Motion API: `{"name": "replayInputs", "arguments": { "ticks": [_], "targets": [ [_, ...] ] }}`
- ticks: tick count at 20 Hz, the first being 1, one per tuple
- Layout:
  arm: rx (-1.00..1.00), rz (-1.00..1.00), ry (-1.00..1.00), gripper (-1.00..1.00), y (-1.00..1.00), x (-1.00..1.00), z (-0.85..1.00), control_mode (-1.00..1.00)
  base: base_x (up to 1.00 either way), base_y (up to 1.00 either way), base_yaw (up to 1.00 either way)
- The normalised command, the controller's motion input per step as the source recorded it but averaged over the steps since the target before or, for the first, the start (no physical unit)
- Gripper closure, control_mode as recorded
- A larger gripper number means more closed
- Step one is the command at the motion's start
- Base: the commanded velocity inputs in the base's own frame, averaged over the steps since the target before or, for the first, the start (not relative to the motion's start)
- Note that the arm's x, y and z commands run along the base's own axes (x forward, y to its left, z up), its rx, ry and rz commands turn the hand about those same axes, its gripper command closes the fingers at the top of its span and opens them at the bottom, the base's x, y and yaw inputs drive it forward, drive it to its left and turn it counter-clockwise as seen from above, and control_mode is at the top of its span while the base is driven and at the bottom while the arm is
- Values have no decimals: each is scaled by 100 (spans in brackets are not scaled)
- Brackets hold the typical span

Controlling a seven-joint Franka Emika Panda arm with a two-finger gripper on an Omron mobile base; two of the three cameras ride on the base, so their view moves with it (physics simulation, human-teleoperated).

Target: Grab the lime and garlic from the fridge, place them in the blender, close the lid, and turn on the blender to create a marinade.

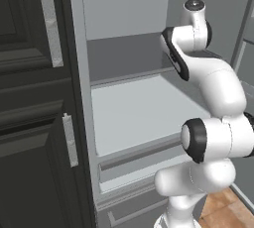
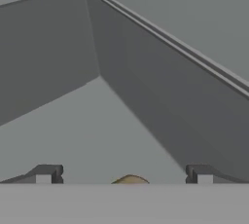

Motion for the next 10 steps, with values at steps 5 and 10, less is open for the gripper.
{"name": "replayInputs", "arguments": {
  "ticks": [5,10],
  "targets": [
    [0,0,0,-100,1,1,-9,-100,0,0,0],
    [0,0,0,-100,5,-11,-11,-100,0,0,0]
  ]
}}
